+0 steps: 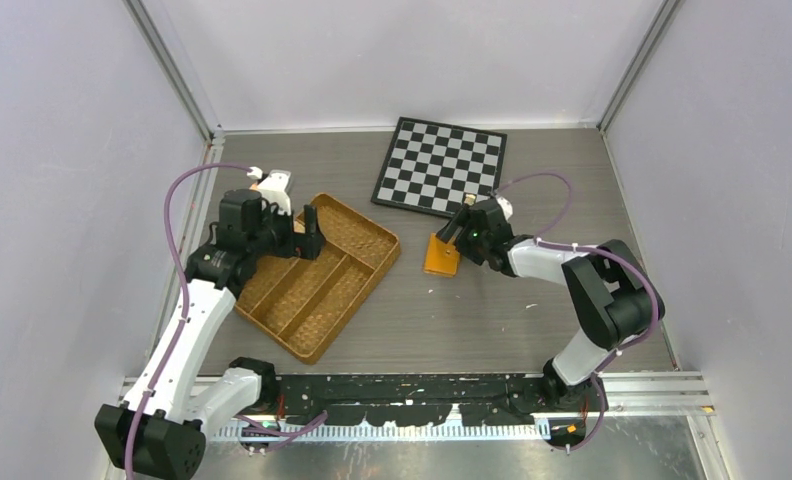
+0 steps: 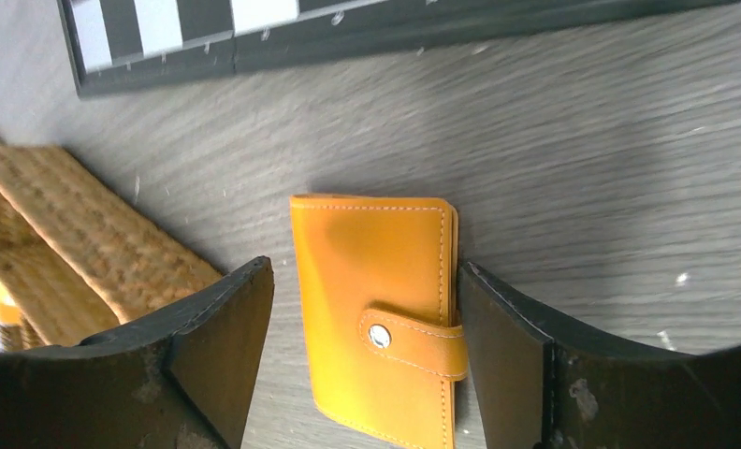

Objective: Put the credit cards into the card holder
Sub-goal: Move the card holder to the center of the board.

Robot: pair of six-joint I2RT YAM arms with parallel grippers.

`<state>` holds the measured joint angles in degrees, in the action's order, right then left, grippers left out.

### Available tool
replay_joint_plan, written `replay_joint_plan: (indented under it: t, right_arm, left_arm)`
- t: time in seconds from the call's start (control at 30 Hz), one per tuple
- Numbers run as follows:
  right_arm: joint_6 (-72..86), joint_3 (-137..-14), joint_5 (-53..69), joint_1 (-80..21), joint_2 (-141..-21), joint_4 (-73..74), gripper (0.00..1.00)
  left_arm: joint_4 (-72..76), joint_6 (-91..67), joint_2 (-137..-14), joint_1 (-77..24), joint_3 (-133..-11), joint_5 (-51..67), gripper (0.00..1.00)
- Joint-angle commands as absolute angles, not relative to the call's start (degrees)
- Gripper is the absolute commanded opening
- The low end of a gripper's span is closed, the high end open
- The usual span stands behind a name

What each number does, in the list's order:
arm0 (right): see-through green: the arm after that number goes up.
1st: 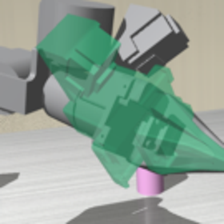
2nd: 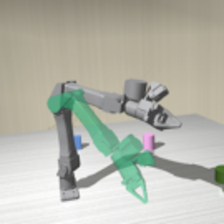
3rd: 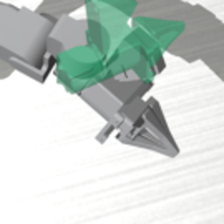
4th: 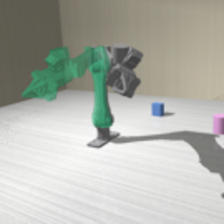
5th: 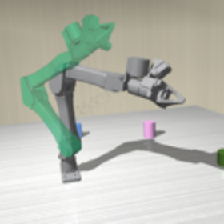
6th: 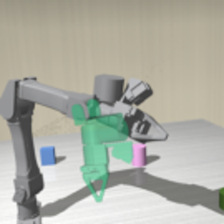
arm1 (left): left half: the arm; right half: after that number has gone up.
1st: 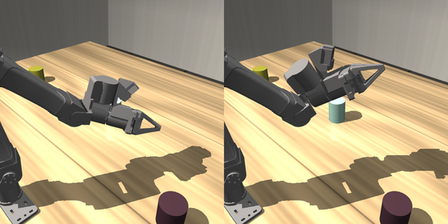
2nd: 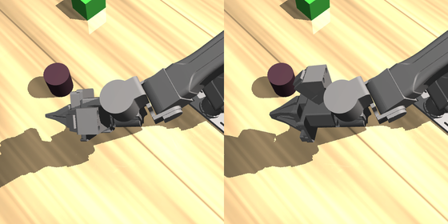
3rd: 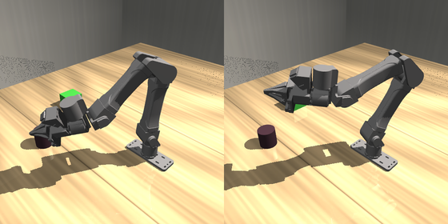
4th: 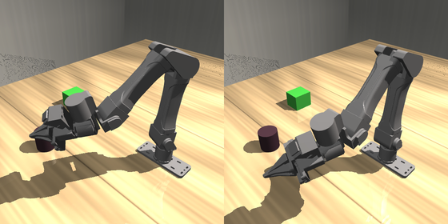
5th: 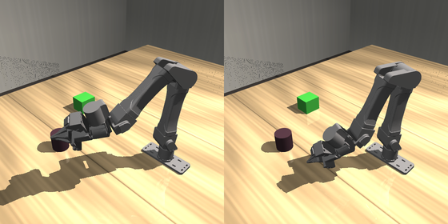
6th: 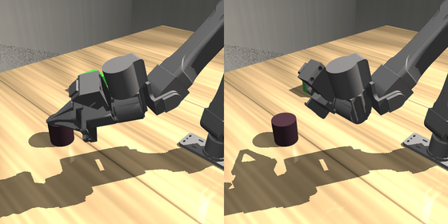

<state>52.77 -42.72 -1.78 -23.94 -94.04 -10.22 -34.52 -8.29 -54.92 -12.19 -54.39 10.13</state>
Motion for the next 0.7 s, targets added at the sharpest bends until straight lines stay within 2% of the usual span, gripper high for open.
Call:
replay_joint_plan:
  t: [0.0,0.33,0.67]
  right_arm:
    - [46.11,-44.1,-6.42,-28.52,-94.23,-0.86,0.78]
    - [40.65,-46.42,-14.48,-33.19,-87.61,14.97,0.82]
    - [43.52,-48.13,-9.23,-34.5,-91.37,12.61,0.75]
  left_arm:
    - [-32.94,-7.3,-54.62,-12.78,-54.23,11.26,1.0]
    - [-32.88,-7.38,-54.32,-13.79,-54.15,11.28,1.0]
    - [-33.08,-7.38,-54.25,-14.58,-54.09,11.29,1.0]
